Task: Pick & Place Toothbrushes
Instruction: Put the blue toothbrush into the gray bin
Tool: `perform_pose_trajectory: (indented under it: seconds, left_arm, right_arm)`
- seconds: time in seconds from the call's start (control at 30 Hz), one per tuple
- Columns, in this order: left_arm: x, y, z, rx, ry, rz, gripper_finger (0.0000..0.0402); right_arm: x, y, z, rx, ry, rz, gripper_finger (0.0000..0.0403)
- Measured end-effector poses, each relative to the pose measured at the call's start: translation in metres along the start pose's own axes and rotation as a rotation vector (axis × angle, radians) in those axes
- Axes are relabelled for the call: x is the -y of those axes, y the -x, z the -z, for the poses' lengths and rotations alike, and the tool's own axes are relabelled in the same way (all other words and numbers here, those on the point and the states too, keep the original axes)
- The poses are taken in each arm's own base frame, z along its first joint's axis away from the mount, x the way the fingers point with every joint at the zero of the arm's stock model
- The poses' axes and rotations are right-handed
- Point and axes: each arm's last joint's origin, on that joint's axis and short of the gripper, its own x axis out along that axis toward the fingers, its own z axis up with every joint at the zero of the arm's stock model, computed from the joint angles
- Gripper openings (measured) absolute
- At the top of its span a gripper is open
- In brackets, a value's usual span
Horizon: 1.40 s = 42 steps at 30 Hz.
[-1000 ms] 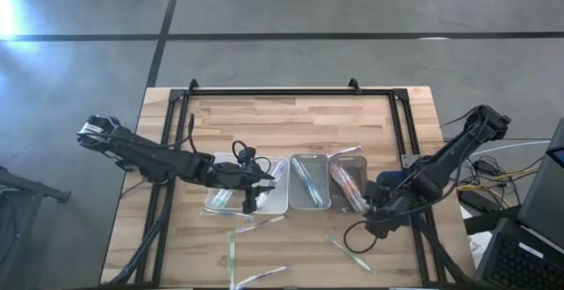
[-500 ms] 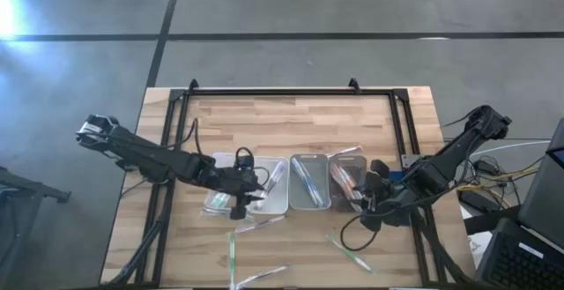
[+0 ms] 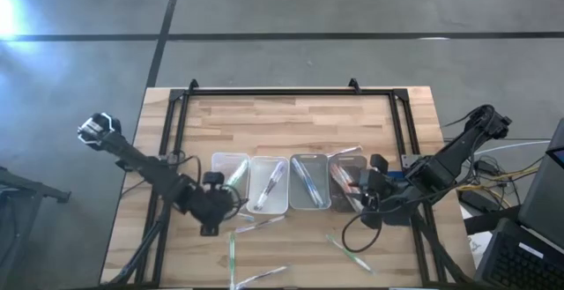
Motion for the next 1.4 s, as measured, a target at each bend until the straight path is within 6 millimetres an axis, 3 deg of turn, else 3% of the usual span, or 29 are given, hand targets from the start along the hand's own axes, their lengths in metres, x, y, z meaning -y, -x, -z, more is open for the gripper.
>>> perform_pose_trajectory:
  seconds: [0.23,0.4,0.53,0.73,0.97,1.07,1.2,1.4]
  left_arm:
    - [0.020,0.003,0.007,0.089,-0.080,-0.008,0.0093]
    - [0.032,-0.008,0.007,0.060,-0.179,-0.029,0.0081]
    - [0.042,-0.015,0.014,-0.061,-0.201,-0.049,0.0072]
    - [0.062,-0.021,0.035,-0.297,-0.073,-0.032,0.0062]
    - [0.076,-0.026,0.054,-0.431,-0.034,-0.008,0.0064]
    - [0.076,-0.019,0.058,-0.378,-0.094,-0.027,0.0061]
    - [0.071,0.003,0.068,-0.169,-0.176,-0.128,0.0052]
    - [0.045,0.019,0.096,0.017,0.018,-0.162,0.0050]
  right_arm:
    - [0.000,-0.002,0.002,-0.006,0.005,0.006,0.0090]
    - [0.000,-0.002,0.002,-0.008,0.004,0.005,0.0072]
    - [0.001,-0.002,0.003,-0.009,0.002,0.004,0.0060]
    - [0.000,-0.002,0.003,-0.011,0.002,0.003,0.0050]
    - [0.000,-0.002,0.003,-0.011,0.003,0.003,0.0055]
    - [0.000,-0.002,0.003,-0.011,0.002,0.003,0.0062]
    - [0.000,-0.003,0.003,-0.012,0.003,0.004,0.0072]
    - [0.000,-0.003,0.003,-0.012,-0.001,0.003,0.0086]
